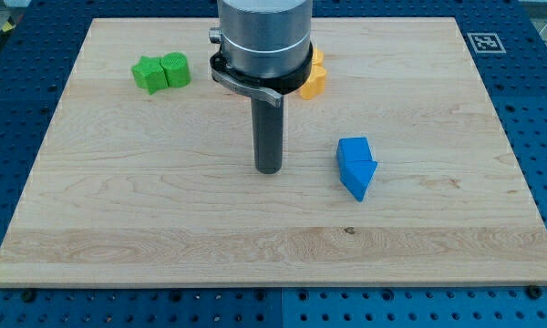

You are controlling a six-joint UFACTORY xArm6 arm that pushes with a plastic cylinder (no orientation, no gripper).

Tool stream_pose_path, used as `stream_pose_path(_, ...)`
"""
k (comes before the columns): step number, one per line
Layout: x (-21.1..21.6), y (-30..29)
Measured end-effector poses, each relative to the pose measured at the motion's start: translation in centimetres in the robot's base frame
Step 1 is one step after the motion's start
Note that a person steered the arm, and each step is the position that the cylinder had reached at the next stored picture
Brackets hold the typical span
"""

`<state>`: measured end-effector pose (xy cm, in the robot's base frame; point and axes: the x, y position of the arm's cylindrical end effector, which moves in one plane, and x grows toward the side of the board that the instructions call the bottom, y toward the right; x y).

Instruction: Push the blue cube towards the left of the blue triangle

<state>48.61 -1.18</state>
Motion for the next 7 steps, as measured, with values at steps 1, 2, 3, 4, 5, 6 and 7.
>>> stream_pose_path(1, -0.1, 0.0)
stream_pose_path(2, -2.5, 0.8)
stream_pose_path(3, -3.7, 4.6)
stream_pose_path(4, -3.8, 8.8)
stream_pose_path(5, -3.9, 11.5)
stream_pose_path(6, -4.9, 11.9)
stream_pose_path(7, -4.8, 13.7)
